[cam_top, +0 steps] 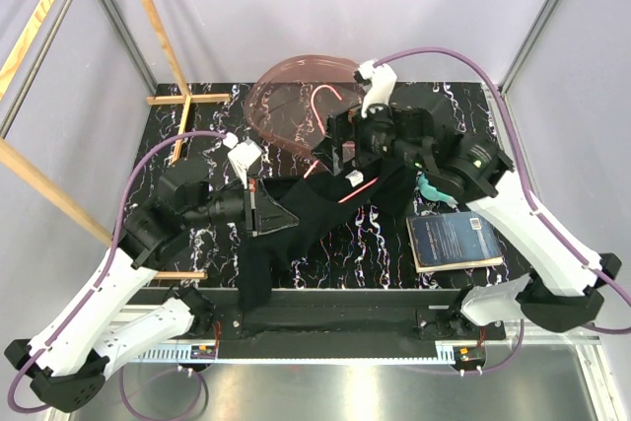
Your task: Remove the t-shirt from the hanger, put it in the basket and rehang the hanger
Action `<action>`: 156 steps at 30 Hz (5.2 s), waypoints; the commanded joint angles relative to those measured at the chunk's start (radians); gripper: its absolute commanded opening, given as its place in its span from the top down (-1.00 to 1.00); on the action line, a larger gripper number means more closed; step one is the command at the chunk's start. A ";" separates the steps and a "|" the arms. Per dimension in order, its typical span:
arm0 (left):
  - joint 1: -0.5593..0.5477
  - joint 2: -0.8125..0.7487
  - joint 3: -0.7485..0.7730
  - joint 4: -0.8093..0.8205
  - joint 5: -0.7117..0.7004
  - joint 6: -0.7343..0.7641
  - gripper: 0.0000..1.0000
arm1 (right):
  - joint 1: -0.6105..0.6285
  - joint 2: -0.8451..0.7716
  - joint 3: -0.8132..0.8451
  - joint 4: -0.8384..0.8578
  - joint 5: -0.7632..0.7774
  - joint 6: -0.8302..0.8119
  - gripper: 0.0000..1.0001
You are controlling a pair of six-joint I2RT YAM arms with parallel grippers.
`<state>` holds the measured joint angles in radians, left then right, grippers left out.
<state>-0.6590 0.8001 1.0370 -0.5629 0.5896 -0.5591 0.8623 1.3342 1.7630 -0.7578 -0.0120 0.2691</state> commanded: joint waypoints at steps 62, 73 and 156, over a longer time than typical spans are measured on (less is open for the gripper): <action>-0.004 -0.262 -0.045 -0.166 -0.224 0.024 0.02 | 0.150 -0.079 -0.097 0.095 0.710 0.045 1.00; -0.004 -0.427 0.018 -0.200 -0.694 -0.059 1.00 | 0.150 -0.104 -0.137 0.098 0.788 0.097 1.00; -0.156 0.167 0.154 0.185 -0.301 -0.050 -0.66 | 0.149 -0.765 -0.680 0.236 0.347 0.029 1.00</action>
<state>-0.8146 1.1362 1.2579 -0.4591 0.2100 -0.5770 1.0119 0.5682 1.0981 -0.6376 0.5144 0.4191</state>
